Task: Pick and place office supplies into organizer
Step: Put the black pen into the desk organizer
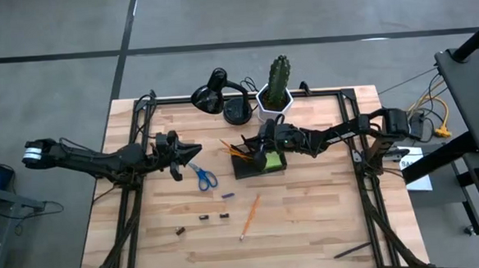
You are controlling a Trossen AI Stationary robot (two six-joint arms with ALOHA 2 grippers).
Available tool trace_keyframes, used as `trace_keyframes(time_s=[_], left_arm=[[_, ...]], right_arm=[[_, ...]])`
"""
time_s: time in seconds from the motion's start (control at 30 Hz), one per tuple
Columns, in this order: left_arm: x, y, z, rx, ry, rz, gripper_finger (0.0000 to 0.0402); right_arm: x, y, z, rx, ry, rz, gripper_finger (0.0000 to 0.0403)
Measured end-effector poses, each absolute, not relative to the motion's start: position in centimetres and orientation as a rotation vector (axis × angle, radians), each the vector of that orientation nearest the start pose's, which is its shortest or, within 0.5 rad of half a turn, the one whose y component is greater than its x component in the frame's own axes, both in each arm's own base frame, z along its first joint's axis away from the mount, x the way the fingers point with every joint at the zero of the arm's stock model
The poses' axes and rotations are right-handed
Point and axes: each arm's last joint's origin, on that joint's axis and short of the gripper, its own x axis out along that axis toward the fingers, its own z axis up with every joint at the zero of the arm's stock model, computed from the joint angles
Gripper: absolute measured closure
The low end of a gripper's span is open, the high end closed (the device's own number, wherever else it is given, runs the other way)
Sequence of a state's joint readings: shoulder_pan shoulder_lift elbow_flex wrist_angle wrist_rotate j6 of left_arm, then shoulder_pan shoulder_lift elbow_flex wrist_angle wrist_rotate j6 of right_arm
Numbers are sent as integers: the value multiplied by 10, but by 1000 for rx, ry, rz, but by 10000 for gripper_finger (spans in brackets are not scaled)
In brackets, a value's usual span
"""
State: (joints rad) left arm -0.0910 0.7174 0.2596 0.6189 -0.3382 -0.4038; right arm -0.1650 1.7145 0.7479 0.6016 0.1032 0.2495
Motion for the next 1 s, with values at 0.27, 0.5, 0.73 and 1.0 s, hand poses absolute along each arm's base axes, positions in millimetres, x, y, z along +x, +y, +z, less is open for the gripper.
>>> trace_keyframes(time_s=[0.27, 0.5, 0.73, 1.0], left_arm=[[161, -5, 238, -435, -206, 211, 378], [161, -5, 238, -435, -205, 211, 378], [161, -5, 238, -436, -205, 211, 378], [161, -5, 237, -437, -204, 211, 378]], right_arm=[[331, -59, 163, 236, 334, -308, 332], [331, -59, 163, 235, 333, -308, 306], [329, -58, 178, 235, 281, -302, 303], [310, -53, 229, 199, 151, -229, 315]])
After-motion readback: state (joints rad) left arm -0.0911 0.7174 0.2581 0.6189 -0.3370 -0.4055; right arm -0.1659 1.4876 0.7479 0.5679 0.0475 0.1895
